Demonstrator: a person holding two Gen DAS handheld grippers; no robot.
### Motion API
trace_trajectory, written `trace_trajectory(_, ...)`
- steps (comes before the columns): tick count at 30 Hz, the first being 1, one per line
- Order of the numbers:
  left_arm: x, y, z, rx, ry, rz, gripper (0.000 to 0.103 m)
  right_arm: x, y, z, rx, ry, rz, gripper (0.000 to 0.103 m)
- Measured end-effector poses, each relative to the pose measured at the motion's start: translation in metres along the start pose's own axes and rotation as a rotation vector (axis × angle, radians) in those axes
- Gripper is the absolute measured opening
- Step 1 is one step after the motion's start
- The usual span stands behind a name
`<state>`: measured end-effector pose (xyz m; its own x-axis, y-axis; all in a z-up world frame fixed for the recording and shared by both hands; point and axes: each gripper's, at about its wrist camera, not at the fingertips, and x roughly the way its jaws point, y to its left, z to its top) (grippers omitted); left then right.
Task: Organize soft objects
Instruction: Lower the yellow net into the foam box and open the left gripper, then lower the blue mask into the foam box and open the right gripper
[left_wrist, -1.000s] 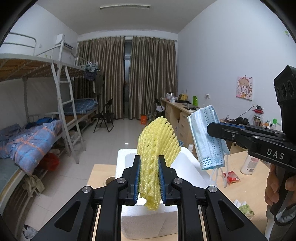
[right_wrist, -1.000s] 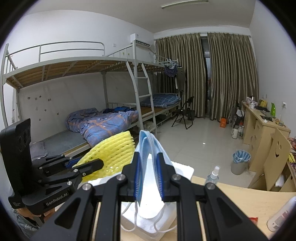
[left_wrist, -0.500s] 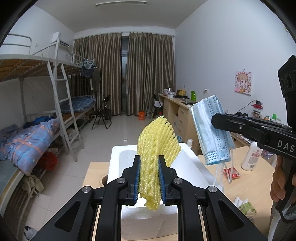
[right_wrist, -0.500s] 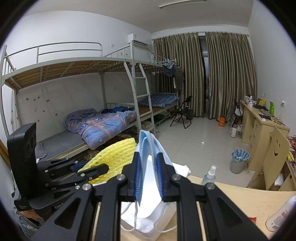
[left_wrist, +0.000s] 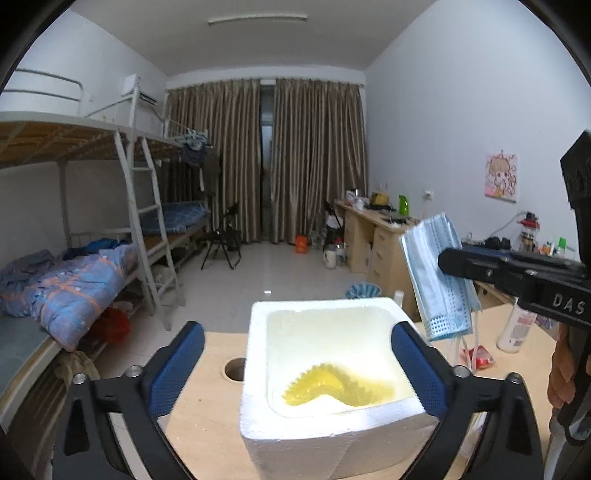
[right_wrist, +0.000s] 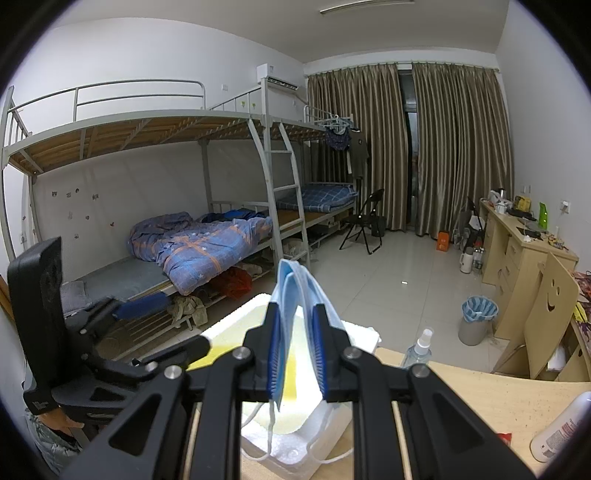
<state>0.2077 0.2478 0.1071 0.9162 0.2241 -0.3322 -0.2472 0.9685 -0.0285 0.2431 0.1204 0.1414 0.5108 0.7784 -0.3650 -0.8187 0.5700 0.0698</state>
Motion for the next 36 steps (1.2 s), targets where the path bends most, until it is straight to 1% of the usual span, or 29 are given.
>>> trace_trajectory(2, -0.005, 0.003, -0.001, -0.011, -0.020, 0.007, 0.102, 0.002, 0.000, -0.001, -0.001, 0.003, 0.001, 0.021)
trace_trajectory(9, -0.010, 0.007, -0.004, -0.017, -0.025, 0.013, 0.102, 0.005, 0.001, -0.003, -0.006, 0.004, 0.006, 0.021)
trace_trajectory(17, -0.013, 0.014, -0.006, -0.026, -0.031, 0.032, 0.102, 0.013, 0.003, -0.007, -0.006, -0.016, 0.036, 0.021)
trace_trajectory(26, -0.011, 0.016, -0.011, -0.024, -0.023, 0.031, 0.102, 0.031, 0.001, -0.012, -0.010, 0.003, 0.050, 0.021)
trace_trajectory(35, -0.007, 0.015, -0.013, -0.020, -0.018, 0.031, 0.102, 0.036, 0.004, -0.012, -0.015, 0.020, 0.052, 0.021)
trace_trajectory(36, -0.008, 0.016, -0.013, -0.021, -0.018, 0.030, 0.102, 0.036, 0.005, -0.012, -0.014, 0.020, 0.056, 0.023)
